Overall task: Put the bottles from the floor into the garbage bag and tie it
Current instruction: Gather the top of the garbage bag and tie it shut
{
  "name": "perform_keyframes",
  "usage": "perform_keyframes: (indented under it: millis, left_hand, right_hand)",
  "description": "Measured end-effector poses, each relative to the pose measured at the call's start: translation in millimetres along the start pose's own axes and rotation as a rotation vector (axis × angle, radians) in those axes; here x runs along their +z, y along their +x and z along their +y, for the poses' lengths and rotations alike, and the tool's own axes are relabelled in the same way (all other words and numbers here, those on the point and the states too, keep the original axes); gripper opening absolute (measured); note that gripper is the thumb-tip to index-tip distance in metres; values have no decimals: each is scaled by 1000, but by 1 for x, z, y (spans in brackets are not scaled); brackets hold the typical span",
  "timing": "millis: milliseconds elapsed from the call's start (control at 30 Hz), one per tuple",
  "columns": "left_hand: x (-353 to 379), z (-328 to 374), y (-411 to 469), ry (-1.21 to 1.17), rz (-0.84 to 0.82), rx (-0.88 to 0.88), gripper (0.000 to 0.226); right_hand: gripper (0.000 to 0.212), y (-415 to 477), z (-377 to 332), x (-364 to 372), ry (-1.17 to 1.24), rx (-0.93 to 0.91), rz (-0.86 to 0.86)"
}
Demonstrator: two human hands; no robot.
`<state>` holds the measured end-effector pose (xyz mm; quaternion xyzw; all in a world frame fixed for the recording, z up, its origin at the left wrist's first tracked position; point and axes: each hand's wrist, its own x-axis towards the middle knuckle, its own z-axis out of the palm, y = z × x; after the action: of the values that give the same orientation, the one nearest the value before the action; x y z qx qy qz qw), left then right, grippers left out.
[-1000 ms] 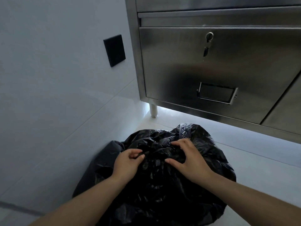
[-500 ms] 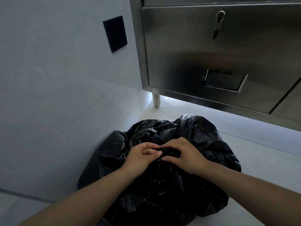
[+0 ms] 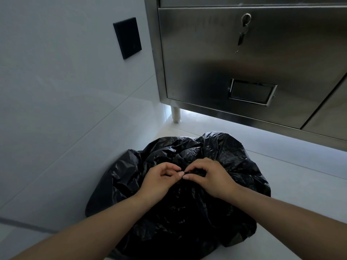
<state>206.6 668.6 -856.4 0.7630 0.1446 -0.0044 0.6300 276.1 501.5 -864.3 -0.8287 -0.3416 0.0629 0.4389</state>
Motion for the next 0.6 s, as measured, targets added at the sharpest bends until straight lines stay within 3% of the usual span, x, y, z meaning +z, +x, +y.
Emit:
perform_keyframes:
  millis: [167, 300, 367, 500, 600]
  left_hand:
    - [-6, 5, 5, 13, 123, 85, 16]
    - [-7, 3, 9, 298, 263, 239, 25]
    - [-4, 2, 9, 356, 180, 251, 38]
    - [16, -1, 10, 222, -114, 75, 50]
    - [28, -4, 10, 244, -151, 41, 47]
  right_hand:
    - [5, -5, 4, -10, 9, 64, 57]
    - [10, -11, 5, -18, 31, 106, 93]
    - [10, -14, 3, -19, 69, 118, 128]
    - [9, -16, 1, -21, 154, 141, 227]
    - [8, -19, 5, -23, 147, 180, 253]
